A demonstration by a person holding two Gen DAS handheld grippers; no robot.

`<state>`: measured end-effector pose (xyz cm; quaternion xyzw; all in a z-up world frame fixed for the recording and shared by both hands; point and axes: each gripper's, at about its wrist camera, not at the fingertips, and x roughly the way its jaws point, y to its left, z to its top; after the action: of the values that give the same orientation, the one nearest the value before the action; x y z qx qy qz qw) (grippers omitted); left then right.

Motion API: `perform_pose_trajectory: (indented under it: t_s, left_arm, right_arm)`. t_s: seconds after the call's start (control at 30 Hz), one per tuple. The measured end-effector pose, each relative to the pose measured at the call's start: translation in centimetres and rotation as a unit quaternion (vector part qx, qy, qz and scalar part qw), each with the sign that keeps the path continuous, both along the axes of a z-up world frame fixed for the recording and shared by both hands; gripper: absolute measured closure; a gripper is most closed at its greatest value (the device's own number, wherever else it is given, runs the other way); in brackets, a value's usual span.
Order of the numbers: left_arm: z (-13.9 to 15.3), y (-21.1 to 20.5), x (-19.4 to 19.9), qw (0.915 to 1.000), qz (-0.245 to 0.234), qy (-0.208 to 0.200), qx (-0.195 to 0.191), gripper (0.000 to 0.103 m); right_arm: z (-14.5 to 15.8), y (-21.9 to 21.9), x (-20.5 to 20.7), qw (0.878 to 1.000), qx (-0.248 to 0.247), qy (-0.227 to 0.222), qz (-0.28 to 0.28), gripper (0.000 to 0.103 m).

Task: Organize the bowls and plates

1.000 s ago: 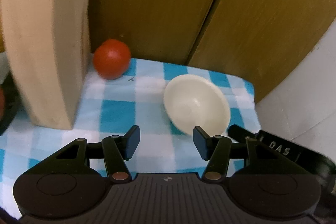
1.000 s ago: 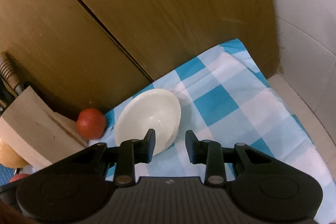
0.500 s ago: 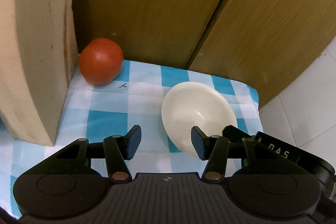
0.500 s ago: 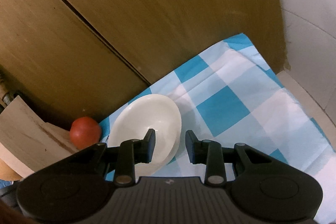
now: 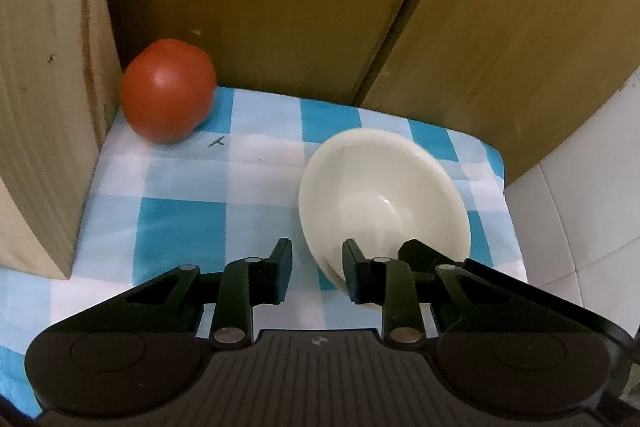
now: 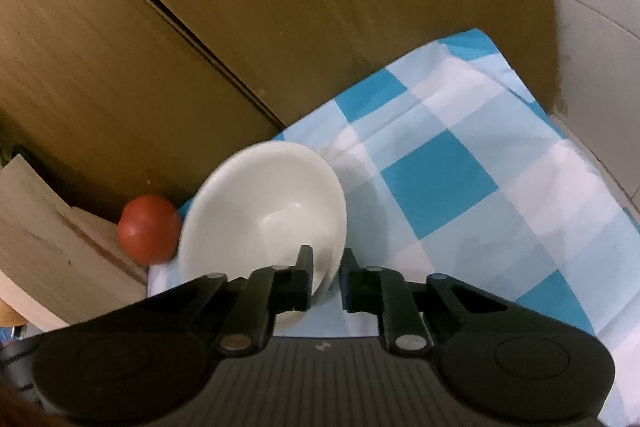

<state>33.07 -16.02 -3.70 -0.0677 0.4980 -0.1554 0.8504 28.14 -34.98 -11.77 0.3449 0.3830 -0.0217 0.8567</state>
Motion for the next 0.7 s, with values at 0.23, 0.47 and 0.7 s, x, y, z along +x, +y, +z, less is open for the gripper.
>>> perform_pose_trajectory:
  t_s: [0.23,0.47,0.7]
  left_arm:
    - [-0.4,-0.5,-0.5,0.9997,-0.015,0.005,0.017,0.079]
    - [0.9,-0.3,-1.5,0.9992,-0.022,-0.016,0.029,0.080]
    - [2.6,0.1,-2.9,0.9987,-0.021,-0.032,0.034,0.079]
  right_arm:
    - [0.6,0.2,-0.7,1.000,0.000,0.002,0.008,0.092]
    - [2.1,0.5,-1.9,1.000,-0.002,-0.004,0.013,0.092]
    - [3.5,1.4,-3.3,1.000,-0.006,-0.012,0.026,0.091]
